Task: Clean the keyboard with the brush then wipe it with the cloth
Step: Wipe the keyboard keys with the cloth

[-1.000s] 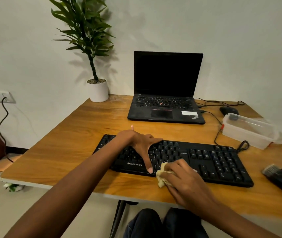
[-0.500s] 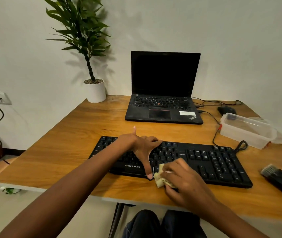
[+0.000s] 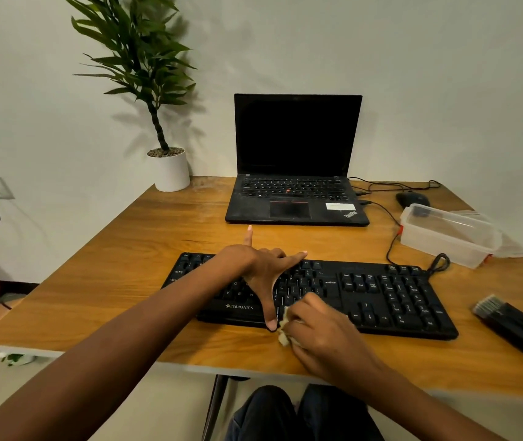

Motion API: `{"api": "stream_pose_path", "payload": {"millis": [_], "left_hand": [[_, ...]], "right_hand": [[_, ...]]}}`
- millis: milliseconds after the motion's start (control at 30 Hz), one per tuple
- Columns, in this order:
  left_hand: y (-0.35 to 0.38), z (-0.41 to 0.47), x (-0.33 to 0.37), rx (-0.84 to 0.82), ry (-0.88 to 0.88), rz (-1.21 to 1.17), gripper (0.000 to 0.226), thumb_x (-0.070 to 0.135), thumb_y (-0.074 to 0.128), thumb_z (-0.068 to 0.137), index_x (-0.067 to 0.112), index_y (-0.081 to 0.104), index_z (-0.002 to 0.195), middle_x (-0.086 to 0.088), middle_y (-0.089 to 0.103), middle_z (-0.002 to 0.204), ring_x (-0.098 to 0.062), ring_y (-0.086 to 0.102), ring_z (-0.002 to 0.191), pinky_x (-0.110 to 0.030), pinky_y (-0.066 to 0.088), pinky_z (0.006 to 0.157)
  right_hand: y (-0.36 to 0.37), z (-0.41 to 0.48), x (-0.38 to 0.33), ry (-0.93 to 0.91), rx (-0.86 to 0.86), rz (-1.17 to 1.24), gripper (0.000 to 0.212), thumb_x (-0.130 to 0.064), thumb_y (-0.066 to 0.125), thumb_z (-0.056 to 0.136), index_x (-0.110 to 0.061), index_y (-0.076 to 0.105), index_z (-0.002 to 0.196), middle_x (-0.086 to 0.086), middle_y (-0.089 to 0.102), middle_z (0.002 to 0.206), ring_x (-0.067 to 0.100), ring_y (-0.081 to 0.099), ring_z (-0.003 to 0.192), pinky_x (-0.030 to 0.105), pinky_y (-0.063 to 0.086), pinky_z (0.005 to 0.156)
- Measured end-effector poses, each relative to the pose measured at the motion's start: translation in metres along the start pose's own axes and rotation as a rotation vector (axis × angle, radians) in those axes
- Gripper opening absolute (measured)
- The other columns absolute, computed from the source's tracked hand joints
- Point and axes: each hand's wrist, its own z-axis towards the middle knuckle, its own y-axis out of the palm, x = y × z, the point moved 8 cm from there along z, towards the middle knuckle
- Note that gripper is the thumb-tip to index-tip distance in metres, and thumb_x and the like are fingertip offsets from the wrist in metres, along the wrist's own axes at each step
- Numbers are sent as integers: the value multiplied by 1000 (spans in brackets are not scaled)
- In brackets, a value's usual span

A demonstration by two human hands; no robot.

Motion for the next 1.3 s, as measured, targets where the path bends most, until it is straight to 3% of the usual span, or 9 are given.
{"api": "stream_pose_path", "payload": {"millis": [100, 200, 367, 500, 667, 833, 1000, 1167, 1300], "left_hand": [[-2, 0, 2, -11, 0, 29, 138, 63, 77, 58, 37, -30, 141, -2, 4, 159, -26, 5, 146, -69, -22, 101], [-2, 1, 2, -39, 4, 27, 137, 63, 77, 59, 38, -30, 141, -2, 2, 159, -27, 2, 147, -67, -20, 103], [-3, 0, 4, -37, 23, 23, 136, 61, 78, 60, 38, -28, 142, -3, 0, 159, -27, 0, 147, -66, -21, 104], [-3, 2, 3, -30, 27, 22, 138, 61, 78, 59, 37, -29, 142, -3, 2, 159, -28, 0, 147, -66, -20, 106], [-3, 3, 8, -42, 10, 48, 139, 59, 80, 58, 39, -30, 141, -3, 2, 159, -26, 2, 147, -60, -17, 110], [-1, 6, 4, -59, 1, 43, 139, 63, 79, 55, 42, -29, 140, -1, 0, 159, -28, -3, 146, -63, -15, 110], [-4, 6, 8, -59, 10, 62, 137, 60, 79, 58, 42, -28, 140, -3, -1, 159, -30, -3, 146, -61, -18, 109], [-7, 3, 13, -61, -9, 73, 138, 57, 80, 58, 40, -28, 141, -4, 1, 159, -31, -4, 146, -59, -15, 111], [-8, 1, 16, -72, -37, 122, 138, 58, 80, 59, 39, -29, 141, -5, 2, 159, -31, -3, 146, -59, -15, 110]], "right_hand": [[7, 6, -3, -58, -21, -3, 5, -14, 64, 78, -14, 64, 82, -1, 59, 84, 14, 49, 73, 24, 43, 53], [-3, -15, 14, -32, -57, -24, 14, -11, 75, 68, -15, 66, 79, -3, 61, 84, 13, 51, 72, 24, 46, 54], [-30, -63, 49, 74, -61, -83, 18, -9, 80, 64, -14, 65, 74, -1, 62, 87, 16, 52, 73, 26, 47, 53], [-31, -50, 36, 0, -22, -82, 4, -12, 70, 73, -13, 66, 75, 0, 62, 85, 14, 50, 75, 19, 42, 56], [-4, -7, 2, -155, 24, -37, 15, -11, 52, 89, -10, 61, 77, 4, 60, 87, 18, 50, 77, 30, 44, 56], [-22, -40, 26, -83, -22, -74, 14, -18, 53, 85, -15, 66, 80, -2, 63, 87, 13, 49, 76, 21, 41, 59], [-51, -91, 66, 69, -33, -160, 20, -23, 50, 81, -15, 68, 82, 0, 66, 90, 13, 50, 78, 24, 51, 57], [-41, -59, 37, -27, 30, -130, 20, -20, 51, 85, -14, 68, 76, 0, 64, 86, 12, 47, 79, 19, 42, 60], [-13, -22, 10, -134, 44, -78, 17, -14, 54, 88, -11, 65, 76, 1, 62, 86, 16, 51, 73, 28, 43, 59]]}}
